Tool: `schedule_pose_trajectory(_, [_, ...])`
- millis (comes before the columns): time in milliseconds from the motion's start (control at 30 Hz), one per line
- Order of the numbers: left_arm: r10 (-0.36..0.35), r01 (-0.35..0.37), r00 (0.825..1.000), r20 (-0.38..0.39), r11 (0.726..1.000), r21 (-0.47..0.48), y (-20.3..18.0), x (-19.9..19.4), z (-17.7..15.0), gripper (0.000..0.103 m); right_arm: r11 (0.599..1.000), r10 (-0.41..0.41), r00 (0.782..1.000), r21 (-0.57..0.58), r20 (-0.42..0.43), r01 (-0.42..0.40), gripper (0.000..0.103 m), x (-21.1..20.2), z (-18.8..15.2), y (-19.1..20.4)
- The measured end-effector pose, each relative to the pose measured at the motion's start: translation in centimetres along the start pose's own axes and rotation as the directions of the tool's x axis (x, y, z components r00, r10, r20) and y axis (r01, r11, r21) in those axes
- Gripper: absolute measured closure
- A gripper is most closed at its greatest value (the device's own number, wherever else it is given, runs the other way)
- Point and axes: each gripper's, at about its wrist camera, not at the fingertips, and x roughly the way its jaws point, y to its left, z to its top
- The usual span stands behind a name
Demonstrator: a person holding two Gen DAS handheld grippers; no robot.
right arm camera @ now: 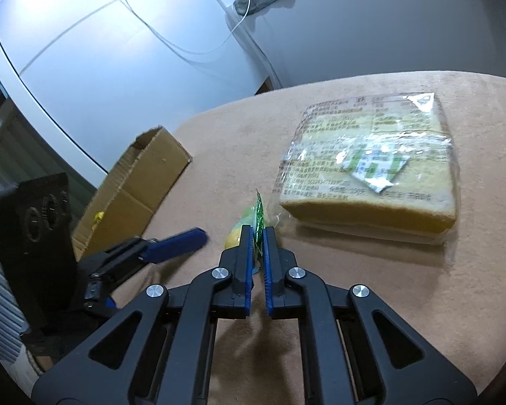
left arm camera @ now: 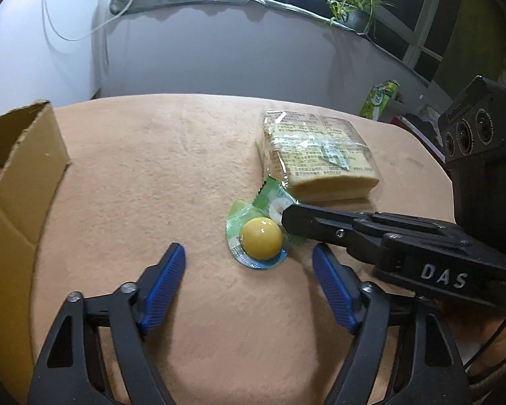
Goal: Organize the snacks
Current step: 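Grasp the yellow ball sweet with the left tool while the right grasps a green wrapper, then carry the yellow ball sweet toward the box with the left tool while the right carries the wrapper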
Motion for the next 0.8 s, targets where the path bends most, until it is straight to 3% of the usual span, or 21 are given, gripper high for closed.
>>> schedule_pose_trajectory(167, [0.0,0.0,1.0,-0.004,1.0,0.011,-0.1,0.2,0.3,0.039,0.999,-0.036,0.999,-0.004,0.028,0.036,0.097,-2.3,-0.5,-0.7])
schedule_pose_trajectory(333, [0.018,-0.016,1.0,-0.023,0.998,0.068,-1.2,0.8,0.6,0.064,0.996,-0.083,0.996,0.021,0.04,0.082,0.097,-4.2,-1.9,-1.9])
schedule_pose_trajectory(467, [0.017,-0.015,1.0,-0.025,0.995,0.103,-1.4,1.0,0.5,0.065,0.995,-0.09,0.994,0.041,0.059,0.088,0.097,-5.0,-2.5,-2.4])
schedule_pose_trajectory(633, [-0.036,0.037,0.999,-0.006,0.995,0.089,-1.0,0.5,0.5,0.079,0.994,-0.108,0.991,0.042,0.074,0.105,0.097,-5.0,-2.5,-2.2])
schedule_pose_trajectory(800, [-0.068,0.068,0.998,-0.004,0.995,0.077,-0.9,0.0,-0.2,0.08,0.991,-0.129,0.988,0.048,0.082,0.125,0.097,-5.2,-2.8,-1.9])
